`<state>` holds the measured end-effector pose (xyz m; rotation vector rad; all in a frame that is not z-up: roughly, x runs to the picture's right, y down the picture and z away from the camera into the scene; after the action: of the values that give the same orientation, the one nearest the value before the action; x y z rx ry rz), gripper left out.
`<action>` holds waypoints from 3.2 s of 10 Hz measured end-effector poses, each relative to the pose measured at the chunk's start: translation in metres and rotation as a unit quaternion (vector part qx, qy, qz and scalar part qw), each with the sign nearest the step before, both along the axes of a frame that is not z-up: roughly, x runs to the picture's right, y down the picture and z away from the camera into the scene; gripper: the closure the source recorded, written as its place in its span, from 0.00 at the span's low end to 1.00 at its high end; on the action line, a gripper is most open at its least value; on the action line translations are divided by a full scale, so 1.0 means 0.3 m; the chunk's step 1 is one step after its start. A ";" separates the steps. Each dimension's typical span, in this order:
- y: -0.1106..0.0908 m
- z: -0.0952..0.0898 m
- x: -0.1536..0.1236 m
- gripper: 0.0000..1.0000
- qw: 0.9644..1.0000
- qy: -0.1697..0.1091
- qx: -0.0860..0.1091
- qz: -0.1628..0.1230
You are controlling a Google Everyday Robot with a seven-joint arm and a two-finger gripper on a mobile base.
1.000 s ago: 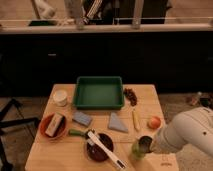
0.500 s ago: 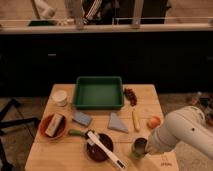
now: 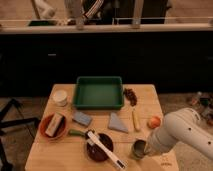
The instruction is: Stack cups into tray
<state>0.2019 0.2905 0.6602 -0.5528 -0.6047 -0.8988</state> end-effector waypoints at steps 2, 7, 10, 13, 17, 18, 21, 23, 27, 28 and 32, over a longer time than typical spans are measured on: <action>-0.001 0.001 0.000 0.94 1.000 0.000 0.000 0.000; 0.000 0.000 0.000 0.47 1.000 0.000 0.000 0.000; 0.000 0.000 0.001 0.21 1.000 0.000 0.000 0.000; 0.000 0.000 0.001 0.20 1.000 0.000 0.000 0.000; 0.000 0.000 0.002 0.20 1.000 0.000 0.000 0.000; 0.000 0.000 0.001 0.20 1.000 0.000 0.000 0.000; -0.007 -0.012 0.009 0.20 1.000 0.007 0.009 0.006; -0.015 -0.023 0.019 0.20 1.000 0.014 0.016 0.012; -0.019 -0.024 0.018 0.20 1.000 0.014 0.018 0.011; -0.020 -0.024 0.018 0.20 1.000 0.014 0.018 0.011; -0.019 -0.025 0.019 0.20 1.000 0.014 0.018 0.011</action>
<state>0.2075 0.2846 0.6528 -0.5257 -0.5665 -0.8783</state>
